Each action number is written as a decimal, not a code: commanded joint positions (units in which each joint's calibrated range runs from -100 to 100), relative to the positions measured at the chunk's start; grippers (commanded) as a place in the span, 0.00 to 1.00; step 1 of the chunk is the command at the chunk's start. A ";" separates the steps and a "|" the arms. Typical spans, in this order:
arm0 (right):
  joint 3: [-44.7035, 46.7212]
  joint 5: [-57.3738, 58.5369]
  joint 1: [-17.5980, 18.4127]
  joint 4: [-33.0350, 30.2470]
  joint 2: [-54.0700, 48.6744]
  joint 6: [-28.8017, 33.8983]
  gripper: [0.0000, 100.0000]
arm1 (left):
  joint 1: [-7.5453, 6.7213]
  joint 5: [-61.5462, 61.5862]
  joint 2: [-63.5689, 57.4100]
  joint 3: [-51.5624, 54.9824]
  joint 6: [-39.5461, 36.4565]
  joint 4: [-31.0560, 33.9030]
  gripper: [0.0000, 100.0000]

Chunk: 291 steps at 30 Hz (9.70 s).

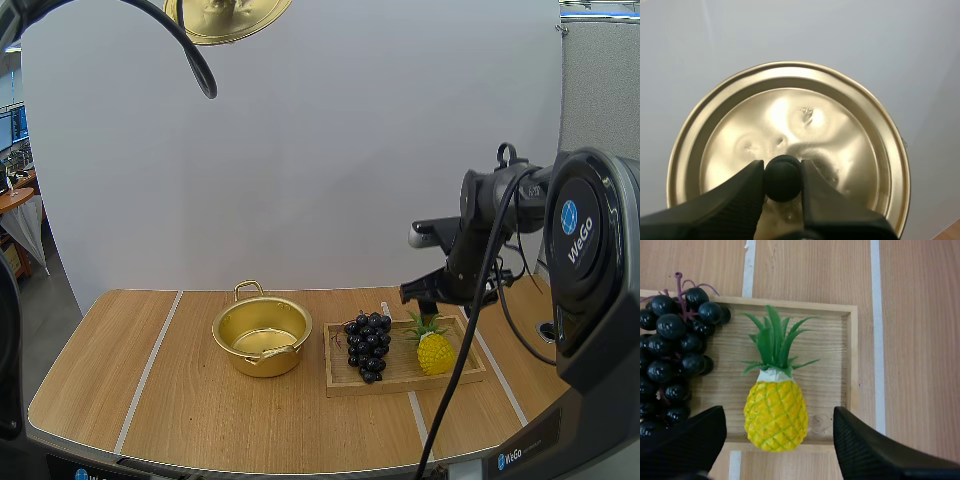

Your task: Open the pot, put the pineapple inside, and close it

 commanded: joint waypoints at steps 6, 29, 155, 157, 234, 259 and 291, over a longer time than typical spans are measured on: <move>2.02 -5.33 0.01 0.22 2.62 -0.53 1.00 | -0.25 -1.17 -0.36 -0.58 -0.23 0.26 0.00; 2.02 -13.54 1.31 0.22 12.94 -0.42 1.00 | -0.25 -1.17 -0.36 -0.58 -0.23 0.26 0.00; -22.80 -13.85 27.25 6.54 31.59 -3.39 0.04 | -0.25 -1.17 -0.36 -0.58 -0.23 0.26 0.00; -22.80 -13.85 27.25 6.98 31.59 -3.39 0.29 | -0.25 -1.17 -0.36 -0.58 -0.23 0.26 0.00; -9.09 33.95 27.25 -10.29 -70.60 6.34 0.00 | -0.25 -1.17 -0.36 -0.58 -0.23 0.26 0.00; -9.09 33.95 27.25 -10.29 -70.63 6.34 0.00 | -0.25 8.29 -0.36 -0.58 -1.03 -3.48 0.00; -9.09 33.95 27.25 -10.29 -70.63 6.34 0.00 | -0.25 13.06 13.80 47.57 8.07 -0.90 0.00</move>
